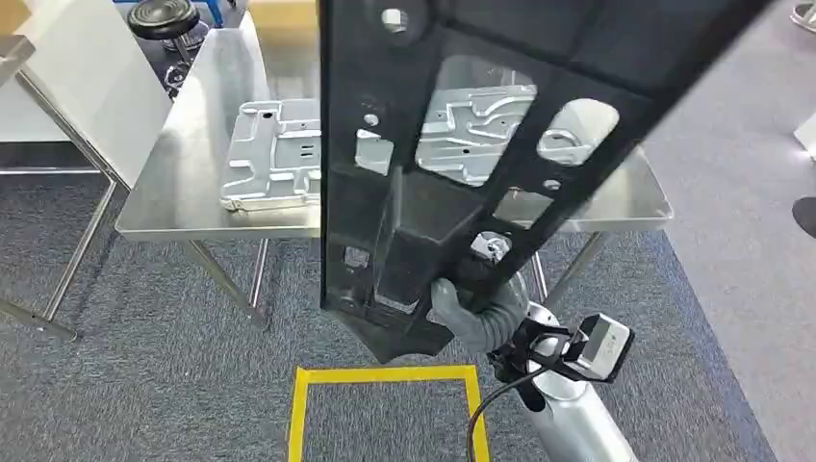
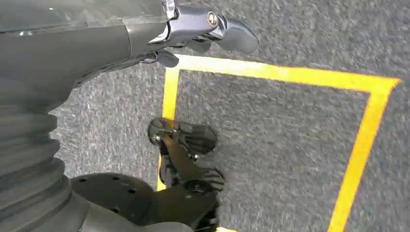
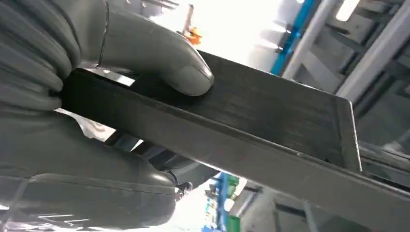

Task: Take the parts from the cabinet and place them on the table.

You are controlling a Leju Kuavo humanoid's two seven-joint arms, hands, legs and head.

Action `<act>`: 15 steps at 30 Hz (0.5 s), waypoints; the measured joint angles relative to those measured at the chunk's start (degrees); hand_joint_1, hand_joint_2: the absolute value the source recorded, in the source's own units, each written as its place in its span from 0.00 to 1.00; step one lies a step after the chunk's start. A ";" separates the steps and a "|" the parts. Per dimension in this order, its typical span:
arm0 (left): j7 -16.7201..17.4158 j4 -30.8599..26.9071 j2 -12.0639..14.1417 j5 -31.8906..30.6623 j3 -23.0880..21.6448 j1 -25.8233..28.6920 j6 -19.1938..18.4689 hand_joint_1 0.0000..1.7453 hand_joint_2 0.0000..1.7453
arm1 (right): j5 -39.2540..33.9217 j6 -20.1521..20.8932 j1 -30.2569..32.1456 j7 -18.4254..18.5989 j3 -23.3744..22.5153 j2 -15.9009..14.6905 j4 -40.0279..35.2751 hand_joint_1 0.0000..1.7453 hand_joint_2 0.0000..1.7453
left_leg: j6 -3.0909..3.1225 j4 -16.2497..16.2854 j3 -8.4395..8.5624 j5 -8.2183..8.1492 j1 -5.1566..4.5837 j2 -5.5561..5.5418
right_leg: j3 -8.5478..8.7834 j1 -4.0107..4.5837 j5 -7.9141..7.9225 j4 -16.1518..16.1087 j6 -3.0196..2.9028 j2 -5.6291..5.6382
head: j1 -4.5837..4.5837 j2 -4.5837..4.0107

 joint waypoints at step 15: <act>0.00 0.02 0.22 -0.52 0.94 0.07 0.00 0.00 1.00 | -2.16 1.01 1.69 -0.20 -2.03 0.44 -3.41 1.00 1.00 | 1.75 -9.73 1.11 8.15 0.93 0.11 | -1.83 -0.63 -7.75 10.07 3.37 0.68 | 0.57 0.00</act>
